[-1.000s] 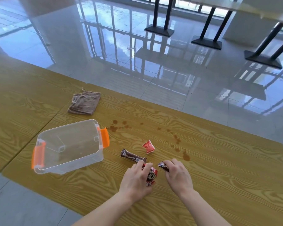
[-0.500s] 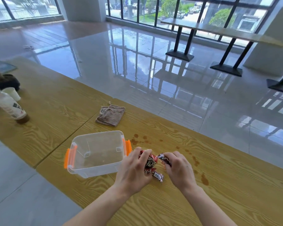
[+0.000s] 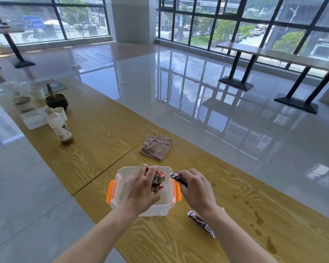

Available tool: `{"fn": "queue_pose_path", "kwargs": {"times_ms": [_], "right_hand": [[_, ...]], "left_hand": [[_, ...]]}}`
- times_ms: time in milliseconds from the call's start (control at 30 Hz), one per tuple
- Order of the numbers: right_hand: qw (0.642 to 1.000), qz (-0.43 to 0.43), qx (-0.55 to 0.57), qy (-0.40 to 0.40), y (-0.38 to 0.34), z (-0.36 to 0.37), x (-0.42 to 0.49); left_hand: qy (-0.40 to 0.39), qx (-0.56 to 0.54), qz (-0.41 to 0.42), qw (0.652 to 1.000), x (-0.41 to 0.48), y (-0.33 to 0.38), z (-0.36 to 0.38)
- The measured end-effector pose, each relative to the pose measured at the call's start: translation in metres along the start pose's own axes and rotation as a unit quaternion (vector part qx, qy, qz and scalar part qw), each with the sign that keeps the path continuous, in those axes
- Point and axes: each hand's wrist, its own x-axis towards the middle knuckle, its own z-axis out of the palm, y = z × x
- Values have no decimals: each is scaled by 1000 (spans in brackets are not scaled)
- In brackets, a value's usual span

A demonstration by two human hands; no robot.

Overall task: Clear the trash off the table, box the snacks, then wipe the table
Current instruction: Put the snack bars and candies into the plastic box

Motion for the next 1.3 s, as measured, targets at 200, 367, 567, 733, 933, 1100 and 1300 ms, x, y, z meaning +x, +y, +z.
{"fn": "queue_pose_path", "kwargs": {"times_ms": [200, 367, 567, 733, 933, 1100, 1300], "right_hand": [[998, -35, -28, -52, -30, 36, 27], [994, -38, -57, -84, -43, 63, 43], [988, -24, -99, -119, -43, 81, 52], [987, -31, -108, -118, -38, 86, 54], [989, -36, -87, -112, -32, 85, 47], [993, -36, -61, -91, -27, 76, 40], [998, -23, -46, -40, -16, 53, 29]], "left_hand": [[-26, 50, -71, 996, 10, -43, -1], [-54, 55, -75, 994, 13, -60, 10], [-90, 127, -55, 986, 18, -62, 25], [-116, 204, -14, 972, 22, -58, 36], [-132, 210, -16, 969, 20, -59, 39], [-124, 190, -17, 974, 22, -48, 32], [-92, 143, 14, 985, 21, -24, 29]]}}
